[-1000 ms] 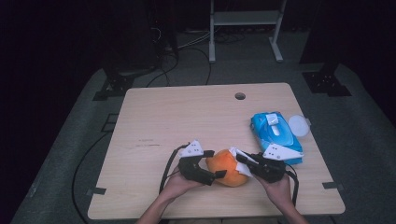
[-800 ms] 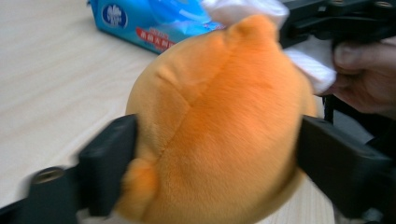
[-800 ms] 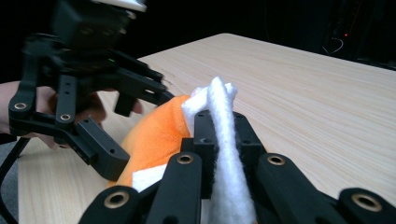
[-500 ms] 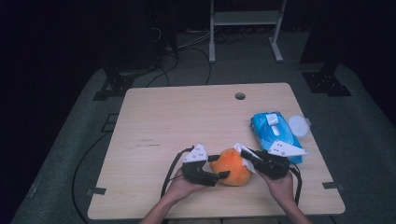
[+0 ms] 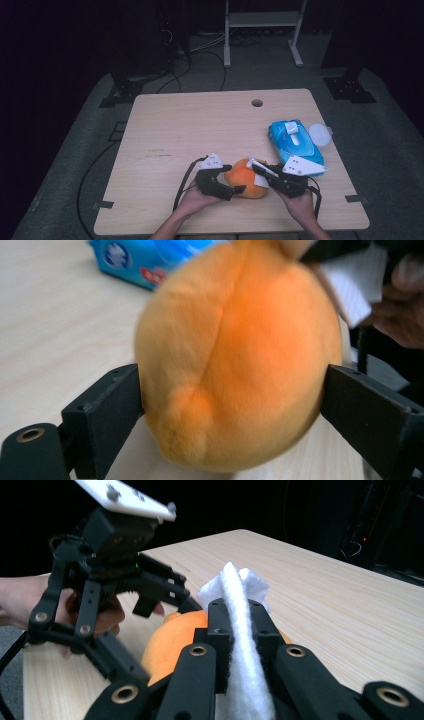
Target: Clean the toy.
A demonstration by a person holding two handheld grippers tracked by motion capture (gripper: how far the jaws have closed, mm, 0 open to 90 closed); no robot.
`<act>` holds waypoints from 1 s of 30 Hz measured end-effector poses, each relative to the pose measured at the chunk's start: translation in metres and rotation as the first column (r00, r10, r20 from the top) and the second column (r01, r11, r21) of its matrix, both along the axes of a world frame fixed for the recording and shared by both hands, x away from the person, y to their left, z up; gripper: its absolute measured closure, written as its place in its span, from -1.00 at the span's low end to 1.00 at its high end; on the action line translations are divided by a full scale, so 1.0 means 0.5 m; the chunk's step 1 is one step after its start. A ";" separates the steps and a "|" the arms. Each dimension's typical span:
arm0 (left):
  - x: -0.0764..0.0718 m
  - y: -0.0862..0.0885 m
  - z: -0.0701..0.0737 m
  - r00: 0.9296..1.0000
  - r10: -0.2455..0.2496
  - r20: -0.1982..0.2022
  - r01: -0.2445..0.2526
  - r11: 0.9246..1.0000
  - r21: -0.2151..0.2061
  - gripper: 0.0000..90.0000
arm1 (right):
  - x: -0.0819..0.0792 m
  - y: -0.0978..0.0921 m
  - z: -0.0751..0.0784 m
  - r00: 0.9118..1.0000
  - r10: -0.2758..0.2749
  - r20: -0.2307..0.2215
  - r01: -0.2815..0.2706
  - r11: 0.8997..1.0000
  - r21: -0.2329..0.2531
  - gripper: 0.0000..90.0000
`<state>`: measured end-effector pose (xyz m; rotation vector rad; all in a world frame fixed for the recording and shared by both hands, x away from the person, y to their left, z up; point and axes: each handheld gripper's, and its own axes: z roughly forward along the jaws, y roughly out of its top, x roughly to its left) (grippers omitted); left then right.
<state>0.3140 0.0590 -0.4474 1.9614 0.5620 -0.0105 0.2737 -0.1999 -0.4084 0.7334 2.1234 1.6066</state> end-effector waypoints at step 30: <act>-0.032 0.032 0.065 0.988 0.037 0.150 -0.045 0.998 0.051 -0.03 | -0.009 0.039 0.018 0.998 0.049 0.044 -0.049 0.999 -0.008 0.83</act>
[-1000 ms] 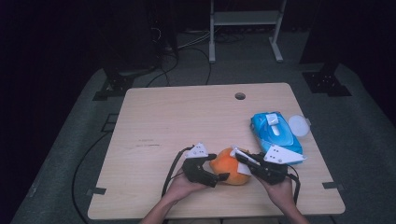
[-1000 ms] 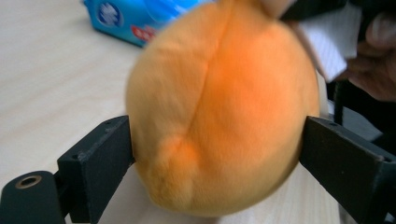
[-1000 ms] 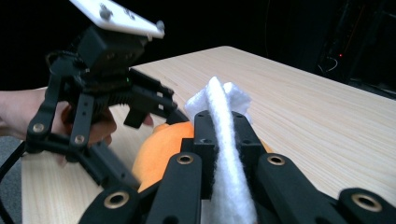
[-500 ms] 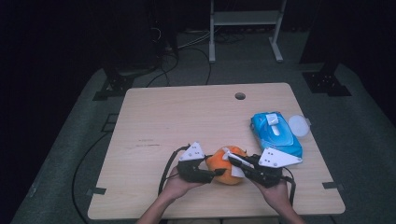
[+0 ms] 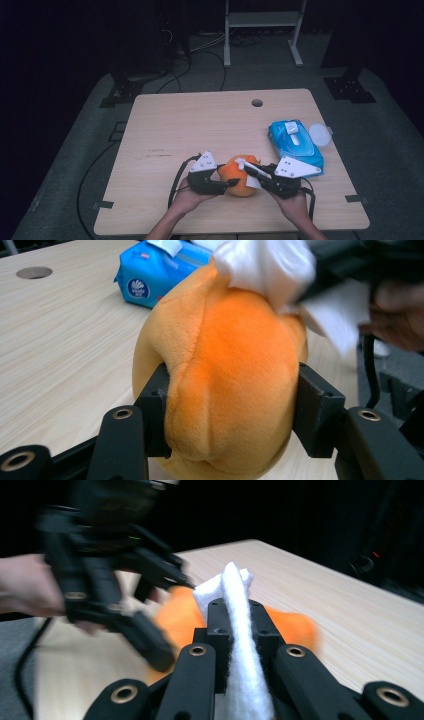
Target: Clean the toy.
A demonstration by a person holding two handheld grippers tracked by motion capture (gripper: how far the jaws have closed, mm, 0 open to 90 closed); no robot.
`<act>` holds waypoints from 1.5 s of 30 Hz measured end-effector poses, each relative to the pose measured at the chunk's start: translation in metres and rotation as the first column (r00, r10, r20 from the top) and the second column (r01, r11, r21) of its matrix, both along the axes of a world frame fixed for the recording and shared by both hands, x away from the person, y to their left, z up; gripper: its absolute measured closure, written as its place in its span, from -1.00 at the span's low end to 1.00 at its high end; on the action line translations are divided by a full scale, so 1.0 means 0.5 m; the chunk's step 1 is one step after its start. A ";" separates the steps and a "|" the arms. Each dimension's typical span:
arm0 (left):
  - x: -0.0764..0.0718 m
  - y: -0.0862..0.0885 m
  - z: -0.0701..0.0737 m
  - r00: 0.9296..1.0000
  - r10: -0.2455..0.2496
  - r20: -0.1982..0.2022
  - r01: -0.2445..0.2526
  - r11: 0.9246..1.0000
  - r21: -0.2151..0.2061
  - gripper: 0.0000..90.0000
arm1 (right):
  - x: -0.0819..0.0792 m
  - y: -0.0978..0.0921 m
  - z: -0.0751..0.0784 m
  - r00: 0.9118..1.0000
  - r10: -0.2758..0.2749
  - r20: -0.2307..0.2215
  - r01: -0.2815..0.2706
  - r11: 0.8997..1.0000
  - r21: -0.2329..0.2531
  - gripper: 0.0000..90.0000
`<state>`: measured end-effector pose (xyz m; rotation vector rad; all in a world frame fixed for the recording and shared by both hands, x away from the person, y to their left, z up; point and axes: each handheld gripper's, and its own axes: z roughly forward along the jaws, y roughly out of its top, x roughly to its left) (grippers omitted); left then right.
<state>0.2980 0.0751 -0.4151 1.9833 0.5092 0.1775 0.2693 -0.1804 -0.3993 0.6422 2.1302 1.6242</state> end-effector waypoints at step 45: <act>-0.032 -0.057 -0.039 0.990 -0.045 0.134 0.037 0.998 0.058 -0.17 | -0.003 -0.001 0.003 0.999 0.010 -0.048 -0.012 0.999 -0.044 0.83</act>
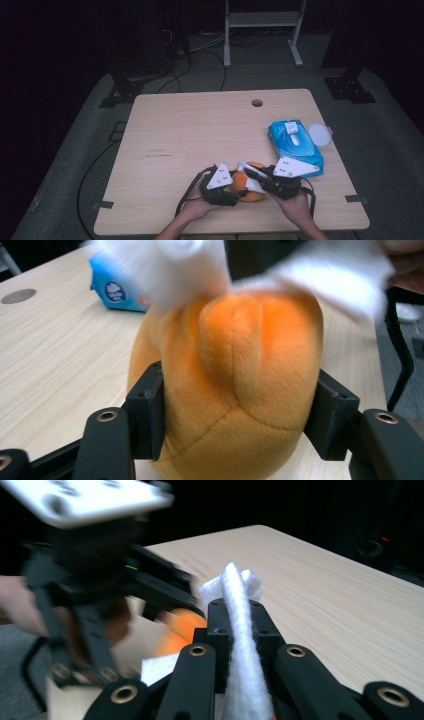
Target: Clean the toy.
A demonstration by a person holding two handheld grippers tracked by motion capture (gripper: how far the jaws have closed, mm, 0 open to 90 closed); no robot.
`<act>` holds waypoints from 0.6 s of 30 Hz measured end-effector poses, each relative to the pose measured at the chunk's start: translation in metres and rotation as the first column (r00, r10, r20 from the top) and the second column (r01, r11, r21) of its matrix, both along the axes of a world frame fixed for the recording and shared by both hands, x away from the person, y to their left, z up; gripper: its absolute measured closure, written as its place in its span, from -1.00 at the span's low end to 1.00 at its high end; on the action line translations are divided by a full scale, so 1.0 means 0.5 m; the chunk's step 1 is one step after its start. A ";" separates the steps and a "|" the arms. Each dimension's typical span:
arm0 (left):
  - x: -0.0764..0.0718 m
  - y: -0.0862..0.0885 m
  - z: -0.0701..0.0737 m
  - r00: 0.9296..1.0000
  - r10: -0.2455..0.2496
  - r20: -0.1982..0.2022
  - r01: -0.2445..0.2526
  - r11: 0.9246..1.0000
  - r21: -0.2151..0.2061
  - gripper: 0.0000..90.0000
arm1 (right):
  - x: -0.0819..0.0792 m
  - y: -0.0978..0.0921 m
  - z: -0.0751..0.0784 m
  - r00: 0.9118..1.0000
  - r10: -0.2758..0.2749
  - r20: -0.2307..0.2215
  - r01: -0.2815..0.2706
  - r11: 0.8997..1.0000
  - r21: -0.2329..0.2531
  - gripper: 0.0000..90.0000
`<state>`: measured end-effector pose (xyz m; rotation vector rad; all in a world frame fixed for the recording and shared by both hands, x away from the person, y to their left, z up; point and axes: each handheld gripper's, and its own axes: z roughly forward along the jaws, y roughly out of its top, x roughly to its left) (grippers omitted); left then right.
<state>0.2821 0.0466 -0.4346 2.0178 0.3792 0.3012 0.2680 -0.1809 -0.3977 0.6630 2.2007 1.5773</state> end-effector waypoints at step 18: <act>0.018 0.025 0.016 0.993 0.022 -0.114 -0.031 0.996 -0.082 -0.07 | -0.010 0.010 0.009 1.000 0.011 0.022 -0.012 0.999 0.051 0.83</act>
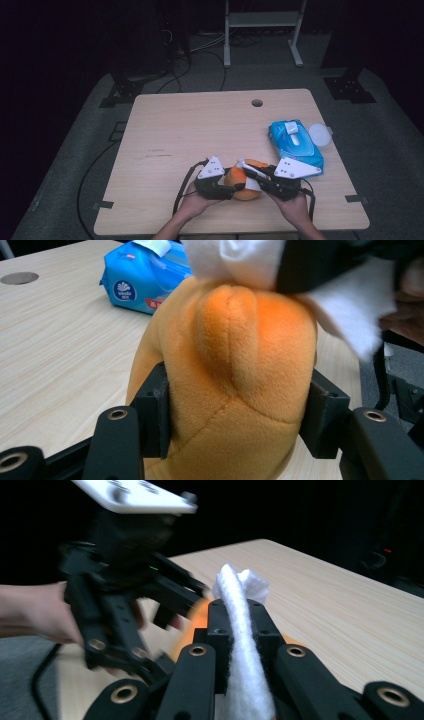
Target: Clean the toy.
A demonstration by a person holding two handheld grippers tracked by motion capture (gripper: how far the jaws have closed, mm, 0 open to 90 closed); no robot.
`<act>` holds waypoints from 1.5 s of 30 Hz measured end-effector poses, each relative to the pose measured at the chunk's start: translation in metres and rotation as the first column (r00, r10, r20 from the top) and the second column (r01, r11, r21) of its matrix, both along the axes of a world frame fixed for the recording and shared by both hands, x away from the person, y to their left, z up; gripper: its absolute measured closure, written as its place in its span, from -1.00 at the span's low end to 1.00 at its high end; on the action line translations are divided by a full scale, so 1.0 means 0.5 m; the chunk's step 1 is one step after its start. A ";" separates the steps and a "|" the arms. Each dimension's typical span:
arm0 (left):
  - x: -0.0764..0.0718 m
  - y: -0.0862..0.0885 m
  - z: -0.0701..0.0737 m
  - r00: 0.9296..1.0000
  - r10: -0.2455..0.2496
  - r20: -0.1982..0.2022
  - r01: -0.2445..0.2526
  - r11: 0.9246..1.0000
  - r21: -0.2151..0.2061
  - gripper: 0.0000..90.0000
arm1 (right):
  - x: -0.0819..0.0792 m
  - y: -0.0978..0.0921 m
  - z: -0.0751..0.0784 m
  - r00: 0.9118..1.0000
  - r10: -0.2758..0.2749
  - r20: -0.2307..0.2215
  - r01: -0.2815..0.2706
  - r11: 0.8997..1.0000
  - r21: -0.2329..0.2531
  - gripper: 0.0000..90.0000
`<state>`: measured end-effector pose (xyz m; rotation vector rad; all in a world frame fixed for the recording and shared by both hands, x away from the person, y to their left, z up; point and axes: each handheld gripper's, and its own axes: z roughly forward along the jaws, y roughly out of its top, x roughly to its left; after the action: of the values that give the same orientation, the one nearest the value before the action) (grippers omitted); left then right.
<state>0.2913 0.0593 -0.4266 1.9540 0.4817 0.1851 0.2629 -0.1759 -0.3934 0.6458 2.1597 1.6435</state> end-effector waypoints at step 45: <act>-0.023 -0.006 -0.004 0.985 0.035 0.170 -0.066 0.982 0.178 -0.39 | 0.052 -0.037 -0.030 0.996 -0.070 -0.063 0.073 0.997 0.038 0.83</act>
<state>0.2799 0.0563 -0.4285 2.0848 0.4166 0.4356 0.2888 -0.1945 -0.4085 0.7859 2.1248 1.6542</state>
